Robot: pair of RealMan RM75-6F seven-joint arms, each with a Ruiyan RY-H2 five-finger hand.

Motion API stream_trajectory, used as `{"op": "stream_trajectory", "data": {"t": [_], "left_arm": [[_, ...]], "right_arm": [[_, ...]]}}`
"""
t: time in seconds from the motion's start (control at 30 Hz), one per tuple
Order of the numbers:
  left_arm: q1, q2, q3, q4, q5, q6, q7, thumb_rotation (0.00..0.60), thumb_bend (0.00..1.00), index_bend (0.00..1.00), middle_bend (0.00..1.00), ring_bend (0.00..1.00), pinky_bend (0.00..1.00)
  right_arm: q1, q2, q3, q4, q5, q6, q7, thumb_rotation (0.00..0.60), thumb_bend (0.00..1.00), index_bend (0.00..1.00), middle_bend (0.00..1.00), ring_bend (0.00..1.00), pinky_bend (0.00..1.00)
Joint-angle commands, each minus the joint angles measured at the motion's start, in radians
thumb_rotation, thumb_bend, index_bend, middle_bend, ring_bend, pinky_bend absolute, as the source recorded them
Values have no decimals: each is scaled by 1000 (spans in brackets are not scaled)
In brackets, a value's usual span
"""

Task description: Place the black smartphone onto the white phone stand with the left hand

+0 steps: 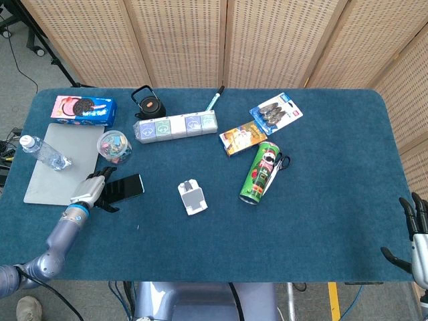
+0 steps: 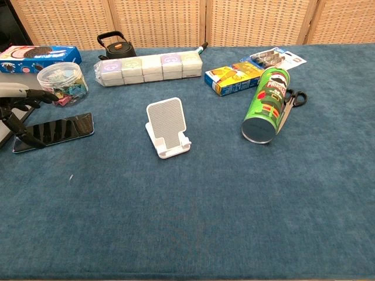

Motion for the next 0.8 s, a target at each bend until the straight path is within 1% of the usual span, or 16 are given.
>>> {"op": "stream_trajectory", "data": {"t": [0.03, 0.2, 0.27, 0.3, 0.33, 0.4, 0.47, 0.63, 0.8], "left_arm": [[-38, -43, 15, 33, -55, 9, 27, 600, 0, 0, 0, 0, 0], [-56, -87, 33, 58, -89, 55, 52, 600, 0, 0, 0, 0, 3], [-61, -98, 35, 63, -101, 65, 57, 600, 0, 0, 0, 0, 34], [-62, -103, 37, 65, -103, 75, 60, 600, 3, 10, 0, 0, 67], [-62, -112, 37, 67, -102, 94, 63, 600, 7, 26, 0, 0, 96], [-60, -126, 38, 70, -92, 129, 69, 600, 21, 110, 20, 27, 191], [-55, -143, 41, 71, -82, 167, 77, 600, 32, 164, 53, 64, 242], [-48, -167, 40, 65, -85, 200, 89, 600, 93, 219, 101, 109, 283], [-40, -179, 33, 66, -81, 199, 84, 600, 131, 288, 157, 152, 328]], "right_arm": [[0, 1, 1, 0, 2, -1, 3, 600, 0, 0, 0, 0, 0], [2, 6, 0, 0, 7, -9, 16, 600, 0, 0, 0, 0, 0], [4, 7, -1, -1, 7, -13, 21, 600, 0, 0, 0, 0, 0], [4, 8, -1, -1, 8, -15, 22, 600, 0, 0, 0, 0, 0], [5, 9, -1, -2, 8, -16, 24, 600, 0, 0, 0, 0, 0], [6, 9, 0, -2, 9, -17, 25, 600, 0, 0, 0, 0, 0], [7, 9, 0, -3, 12, -19, 25, 600, 0, 0, 0, 0, 0], [9, 12, -2, -7, 11, -25, 29, 600, 0, 0, 0, 0, 0], [11, 14, -4, -9, 12, -31, 34, 600, 0, 0, 0, 0, 0]]}}
